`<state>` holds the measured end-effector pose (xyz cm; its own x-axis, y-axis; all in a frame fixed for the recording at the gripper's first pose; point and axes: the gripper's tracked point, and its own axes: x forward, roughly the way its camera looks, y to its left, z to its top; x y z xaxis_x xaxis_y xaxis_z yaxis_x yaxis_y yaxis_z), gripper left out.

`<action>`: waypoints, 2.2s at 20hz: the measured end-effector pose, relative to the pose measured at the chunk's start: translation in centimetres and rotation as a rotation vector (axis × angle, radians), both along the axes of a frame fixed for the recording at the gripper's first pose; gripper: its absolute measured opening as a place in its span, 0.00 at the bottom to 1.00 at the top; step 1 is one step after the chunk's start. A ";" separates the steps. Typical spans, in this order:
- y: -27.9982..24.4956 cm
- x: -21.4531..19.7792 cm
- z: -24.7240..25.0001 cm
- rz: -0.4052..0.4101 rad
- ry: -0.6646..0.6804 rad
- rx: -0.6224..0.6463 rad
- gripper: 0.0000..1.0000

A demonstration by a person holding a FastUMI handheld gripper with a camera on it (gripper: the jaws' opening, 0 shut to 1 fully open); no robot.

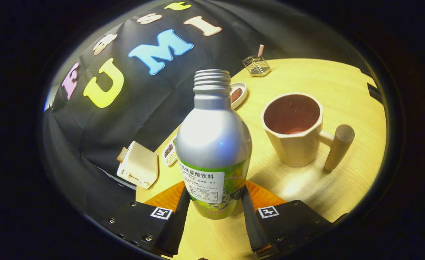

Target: Take the bottle from table, then pour the juice into the cup, finally place the bottle on the coaster

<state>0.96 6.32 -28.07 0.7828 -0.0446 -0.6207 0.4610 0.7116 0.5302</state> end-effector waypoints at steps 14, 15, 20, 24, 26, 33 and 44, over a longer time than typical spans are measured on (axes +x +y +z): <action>-1.6 6.2 0.3 0.085 -0.017 -0.327 0.71; -1.5 6.6 0.2 0.087 -0.012 -0.337 0.71; -2.0 8.7 -0.5 0.090 -0.005 -0.383 0.71; -2.8 10.2 -0.7 0.079 -0.006 -0.432 0.71; -3.2 10.9 -1.0 0.078 0.000 -0.445 0.72; -3.7 13.3 -2.4 0.072 0.006 -0.458 0.72; -3.5 14.4 -3.8 0.119 -0.004 -0.500 0.75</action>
<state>15.37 2.84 -31.86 0.8025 -0.2463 -0.5434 0.3605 0.9259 0.1127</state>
